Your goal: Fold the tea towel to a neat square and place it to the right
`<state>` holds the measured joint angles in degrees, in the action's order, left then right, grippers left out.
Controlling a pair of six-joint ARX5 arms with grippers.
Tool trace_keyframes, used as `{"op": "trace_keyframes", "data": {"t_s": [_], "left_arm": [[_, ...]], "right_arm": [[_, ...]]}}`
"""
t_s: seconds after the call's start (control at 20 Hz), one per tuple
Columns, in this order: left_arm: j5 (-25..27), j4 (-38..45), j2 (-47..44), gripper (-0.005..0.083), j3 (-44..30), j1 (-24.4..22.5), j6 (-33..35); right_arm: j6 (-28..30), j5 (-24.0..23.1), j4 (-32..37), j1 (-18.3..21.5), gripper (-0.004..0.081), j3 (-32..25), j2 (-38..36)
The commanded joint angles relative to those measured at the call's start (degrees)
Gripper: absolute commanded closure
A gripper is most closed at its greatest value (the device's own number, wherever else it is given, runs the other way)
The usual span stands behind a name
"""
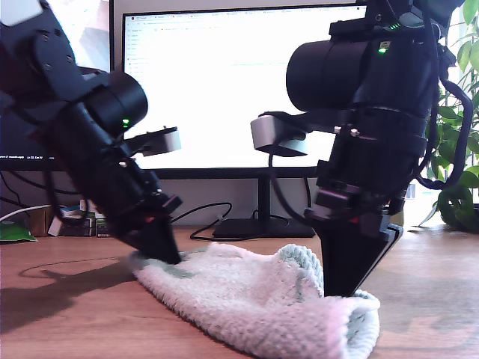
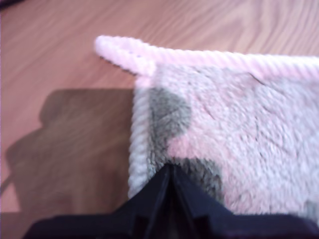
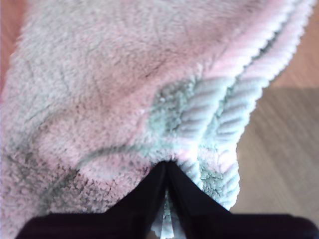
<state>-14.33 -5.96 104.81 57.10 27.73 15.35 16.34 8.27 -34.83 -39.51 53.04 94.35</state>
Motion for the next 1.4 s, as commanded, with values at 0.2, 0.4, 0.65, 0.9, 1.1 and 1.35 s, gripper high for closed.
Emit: {"op": "trace_keyframes", "data": {"t_s": [0.2,0.4,0.65,0.9,1.1,1.35], "left_arm": [[-0.7,0.9,4.6,0.0797,2.4,2.4,1.9],[-1.2,1.0,6.6,0.0797,4.5,3.5,2.8],[-1.7,1.9,7.4,0.0797,6.4,3.8,3.8],[-2.4,4.9,7.4,0.0797,7.1,3.8,4.6],[-3.2,6.8,7.9,0.0797,7.2,3.8,4.6],[-3.2,5.7,8.8,0.0797,7.4,3.8,4.6]], "right_arm": [[-9.6,2.5,-2.0,-1.4,0.0781,-3.4,2.4],[-14.7,3.2,-2.0,-2.6,0.0781,-3.4,2.4],[-25.5,3.2,-1.1,-4.8,0.0781,-3.4,2.4],[-37.8,3.2,1.1,-6.6,0.0781,-3.4,2.4],[-43.9,3.2,2.9,-7.8,0.0763,-3.4,2.4],[-51.5,4.9,6.0,-8.9,0.0749,-3.4,2.4]]}}
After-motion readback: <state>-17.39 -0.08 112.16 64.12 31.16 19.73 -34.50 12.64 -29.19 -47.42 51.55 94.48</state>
